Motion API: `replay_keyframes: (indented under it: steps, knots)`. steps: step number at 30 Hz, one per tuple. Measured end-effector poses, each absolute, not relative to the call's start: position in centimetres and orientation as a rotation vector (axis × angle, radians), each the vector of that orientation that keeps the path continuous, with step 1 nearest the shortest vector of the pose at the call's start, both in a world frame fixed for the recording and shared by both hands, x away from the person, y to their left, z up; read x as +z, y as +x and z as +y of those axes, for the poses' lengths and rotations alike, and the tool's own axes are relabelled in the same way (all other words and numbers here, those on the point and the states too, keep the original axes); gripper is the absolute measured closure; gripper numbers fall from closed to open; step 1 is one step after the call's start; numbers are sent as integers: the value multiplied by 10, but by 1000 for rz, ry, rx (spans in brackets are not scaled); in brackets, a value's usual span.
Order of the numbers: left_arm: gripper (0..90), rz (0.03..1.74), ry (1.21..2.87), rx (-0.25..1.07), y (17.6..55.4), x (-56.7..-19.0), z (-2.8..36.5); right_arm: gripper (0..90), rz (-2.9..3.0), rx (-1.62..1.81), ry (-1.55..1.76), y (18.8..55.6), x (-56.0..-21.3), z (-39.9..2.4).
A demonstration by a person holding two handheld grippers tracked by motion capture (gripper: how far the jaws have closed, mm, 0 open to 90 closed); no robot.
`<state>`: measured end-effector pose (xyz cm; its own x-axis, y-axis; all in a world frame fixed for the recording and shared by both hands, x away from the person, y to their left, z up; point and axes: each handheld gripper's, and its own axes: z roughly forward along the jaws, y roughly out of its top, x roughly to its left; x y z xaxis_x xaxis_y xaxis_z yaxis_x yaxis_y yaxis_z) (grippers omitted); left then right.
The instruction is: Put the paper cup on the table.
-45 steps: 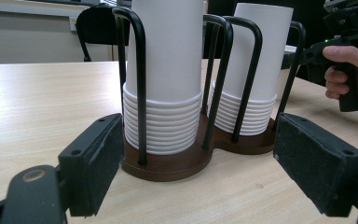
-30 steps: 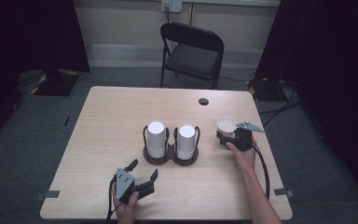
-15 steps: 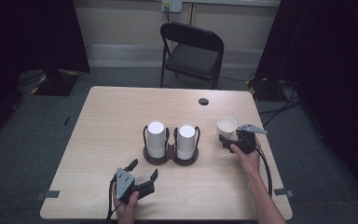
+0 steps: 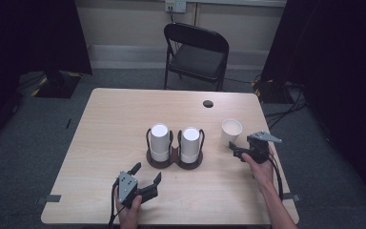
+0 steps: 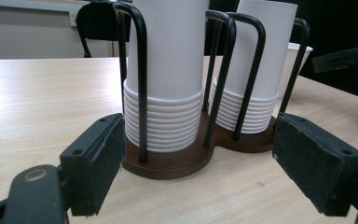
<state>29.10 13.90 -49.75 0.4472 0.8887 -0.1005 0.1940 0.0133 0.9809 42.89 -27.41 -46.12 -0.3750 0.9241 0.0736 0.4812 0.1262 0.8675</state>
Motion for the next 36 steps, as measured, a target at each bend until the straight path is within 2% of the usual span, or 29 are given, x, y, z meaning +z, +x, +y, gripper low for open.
replay_keyframes:
  steps: [8, 36]
  knots:
    - [179, 1021, 1481, 731, 291, -497, 138, 141, 1890, 1213, 1331, 409, -449, -281]
    - [154, 1029, 1468, 734, 291, -498, 139, 158, 1947, 1261, 1190, 319, -432, -233]
